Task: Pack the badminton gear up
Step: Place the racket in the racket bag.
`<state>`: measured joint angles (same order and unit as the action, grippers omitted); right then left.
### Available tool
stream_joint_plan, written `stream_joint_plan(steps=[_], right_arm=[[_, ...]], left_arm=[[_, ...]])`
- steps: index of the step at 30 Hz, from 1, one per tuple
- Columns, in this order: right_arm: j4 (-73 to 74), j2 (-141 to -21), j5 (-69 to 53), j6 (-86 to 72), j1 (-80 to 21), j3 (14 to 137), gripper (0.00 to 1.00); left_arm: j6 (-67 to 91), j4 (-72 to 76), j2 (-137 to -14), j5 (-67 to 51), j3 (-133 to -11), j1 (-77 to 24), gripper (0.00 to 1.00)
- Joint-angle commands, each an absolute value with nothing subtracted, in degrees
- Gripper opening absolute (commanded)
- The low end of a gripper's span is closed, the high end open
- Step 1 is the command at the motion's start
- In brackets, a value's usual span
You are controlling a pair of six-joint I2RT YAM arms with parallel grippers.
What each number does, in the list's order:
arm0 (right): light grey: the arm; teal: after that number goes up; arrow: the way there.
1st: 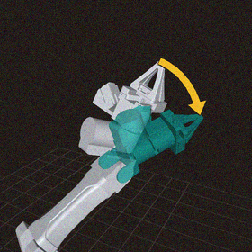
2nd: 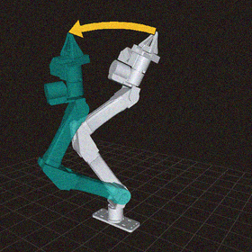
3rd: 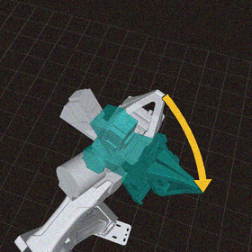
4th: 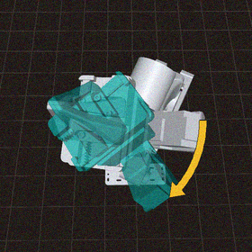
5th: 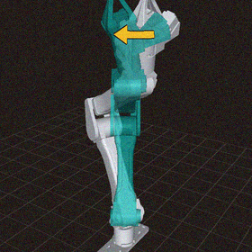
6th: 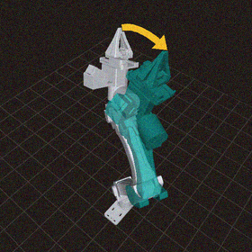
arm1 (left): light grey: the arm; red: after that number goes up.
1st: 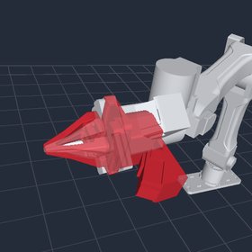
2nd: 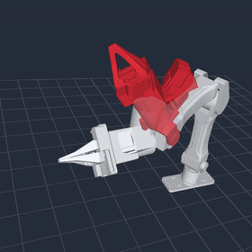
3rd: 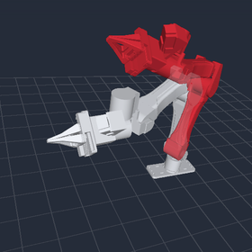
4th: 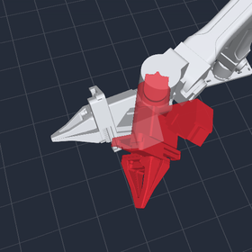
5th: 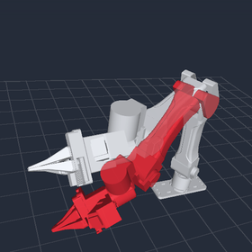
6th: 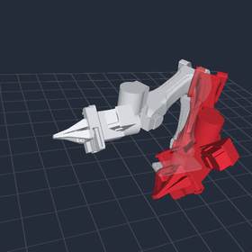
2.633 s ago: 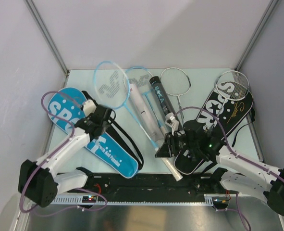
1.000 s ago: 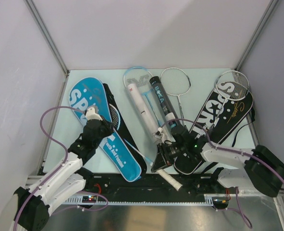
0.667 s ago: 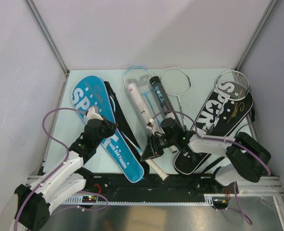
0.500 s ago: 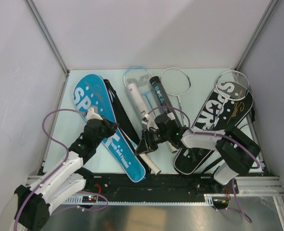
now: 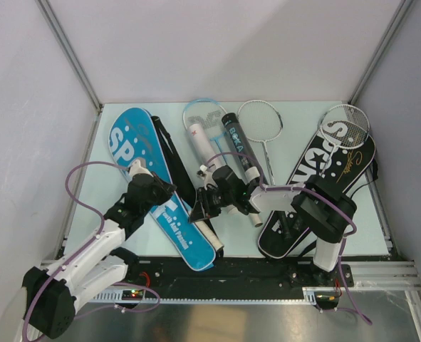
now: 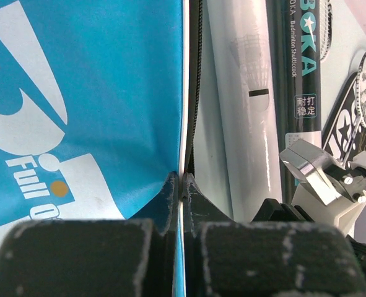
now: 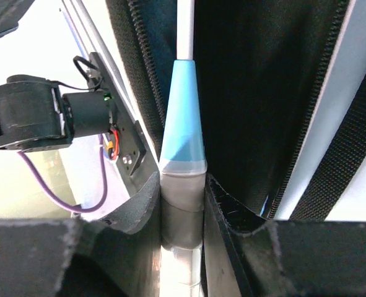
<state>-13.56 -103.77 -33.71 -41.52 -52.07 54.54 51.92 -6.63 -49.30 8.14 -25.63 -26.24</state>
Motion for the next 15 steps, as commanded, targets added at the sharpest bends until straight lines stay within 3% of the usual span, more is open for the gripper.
stream_joint_plan(steps=[1, 12, 14, 15], right_arm=[[-19.8, -105.9, -27.0, -37.7, -52.2, 57.7, 0.00], [-22.9, -108.1, -28.2, -38.8, -52.6, 57.7, 0.00], [-22.4, -107.4, -27.4, -38.2, -53.1, 57.7, 0.00], [-22.3, -107.1, -27.2, -38.1, -53.3, 57.6, 0.00]], left_arm=[[53.3, -6.3, -47.5, 4.2, -27.8, -26.2, 0.00], [45.7, -14.1, -45.4, 5.5, -29.4, -23.4, 0.00], [44.0, -16.8, -46.4, 7.9, -30.5, -23.3, 0.14], [43.9, -17.3, -47.0, 8.7, -30.9, -23.4, 0.27]])
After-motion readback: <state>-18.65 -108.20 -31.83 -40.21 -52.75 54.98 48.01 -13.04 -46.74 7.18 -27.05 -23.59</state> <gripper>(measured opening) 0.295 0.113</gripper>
